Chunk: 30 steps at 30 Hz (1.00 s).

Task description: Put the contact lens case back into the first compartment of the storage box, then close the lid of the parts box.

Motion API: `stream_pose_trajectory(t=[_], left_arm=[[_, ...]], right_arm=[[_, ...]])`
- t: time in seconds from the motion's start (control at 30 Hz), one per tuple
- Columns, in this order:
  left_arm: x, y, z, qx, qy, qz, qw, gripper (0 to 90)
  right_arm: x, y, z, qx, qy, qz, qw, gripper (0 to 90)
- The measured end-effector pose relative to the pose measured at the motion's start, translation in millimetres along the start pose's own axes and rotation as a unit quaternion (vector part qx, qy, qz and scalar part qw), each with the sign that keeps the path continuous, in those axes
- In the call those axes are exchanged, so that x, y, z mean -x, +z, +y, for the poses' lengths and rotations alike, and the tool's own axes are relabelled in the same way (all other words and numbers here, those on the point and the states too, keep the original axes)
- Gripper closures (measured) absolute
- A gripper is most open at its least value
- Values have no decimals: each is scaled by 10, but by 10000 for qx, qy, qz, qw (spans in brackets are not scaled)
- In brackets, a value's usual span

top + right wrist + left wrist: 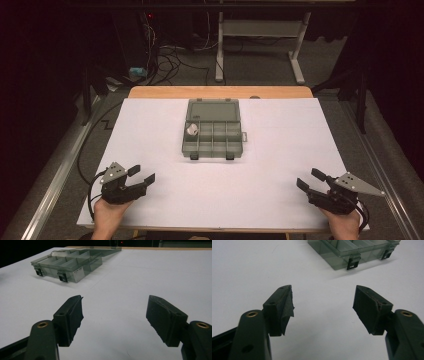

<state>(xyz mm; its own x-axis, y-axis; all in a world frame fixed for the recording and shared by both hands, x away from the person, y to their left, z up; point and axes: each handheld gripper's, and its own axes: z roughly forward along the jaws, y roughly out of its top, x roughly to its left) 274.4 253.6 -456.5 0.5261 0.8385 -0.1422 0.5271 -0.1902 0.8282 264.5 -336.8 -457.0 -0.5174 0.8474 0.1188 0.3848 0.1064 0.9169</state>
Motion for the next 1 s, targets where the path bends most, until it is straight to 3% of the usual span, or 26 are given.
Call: stream_pose_trajectory(t=[0.47, 0.7, 1.0], left_arm=[[8, 10, -4, 2, 10, 9, 10000, 328], [8, -3, -3, 33, -24, 73, 10000, 327], [-13, 9, 0, 30, -59, 85, 9999, 328]], right_arm=[[-19, 1, 6, 42, -50, 3, 10000, 305], [-97, 3, 24, 107, -352, 64, 9993, 315], [-152, 40, 48, 187, -417, 157, 9988, 320]])
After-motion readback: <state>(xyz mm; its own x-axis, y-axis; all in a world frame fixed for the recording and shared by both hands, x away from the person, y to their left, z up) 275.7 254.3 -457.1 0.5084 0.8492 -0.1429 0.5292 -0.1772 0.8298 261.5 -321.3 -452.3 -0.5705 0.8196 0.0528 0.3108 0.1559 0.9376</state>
